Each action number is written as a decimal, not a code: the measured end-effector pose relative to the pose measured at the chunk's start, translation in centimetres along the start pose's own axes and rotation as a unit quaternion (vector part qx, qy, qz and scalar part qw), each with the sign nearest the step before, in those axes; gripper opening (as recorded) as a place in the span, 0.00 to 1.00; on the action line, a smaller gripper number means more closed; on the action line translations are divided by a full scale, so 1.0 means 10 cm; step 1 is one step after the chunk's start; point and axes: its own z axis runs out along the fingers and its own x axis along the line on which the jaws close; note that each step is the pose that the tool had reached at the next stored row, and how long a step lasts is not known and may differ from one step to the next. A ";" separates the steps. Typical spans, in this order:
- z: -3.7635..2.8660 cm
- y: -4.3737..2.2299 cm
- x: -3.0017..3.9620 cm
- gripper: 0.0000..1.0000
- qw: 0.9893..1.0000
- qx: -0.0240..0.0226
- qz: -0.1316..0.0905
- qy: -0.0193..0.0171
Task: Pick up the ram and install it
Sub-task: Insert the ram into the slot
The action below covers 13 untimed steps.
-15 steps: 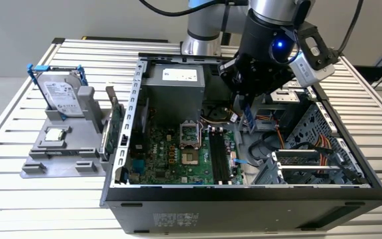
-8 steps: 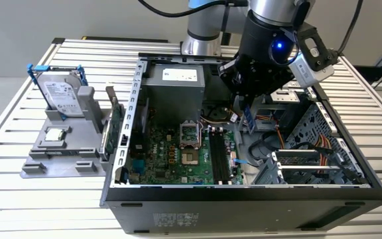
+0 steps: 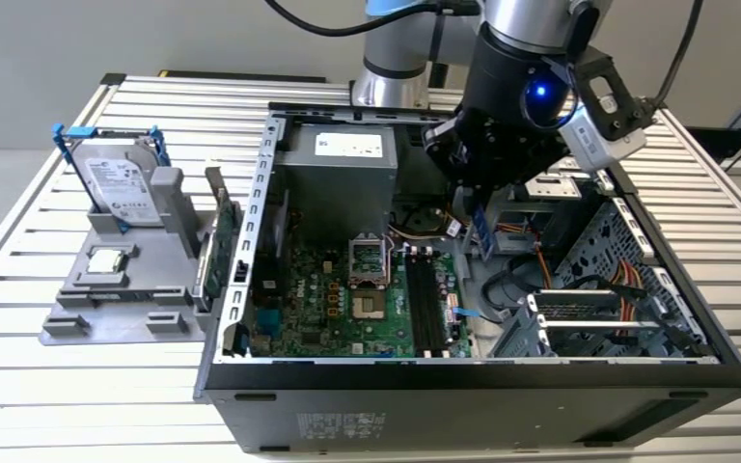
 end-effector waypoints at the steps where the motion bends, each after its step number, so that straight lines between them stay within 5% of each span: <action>1: 0.003 0.000 0.000 0.00 1.000 0.000 0.000 0.000; 13: 0.057 -0.001 0.002 0.00 1.000 0.002 0.000 0.000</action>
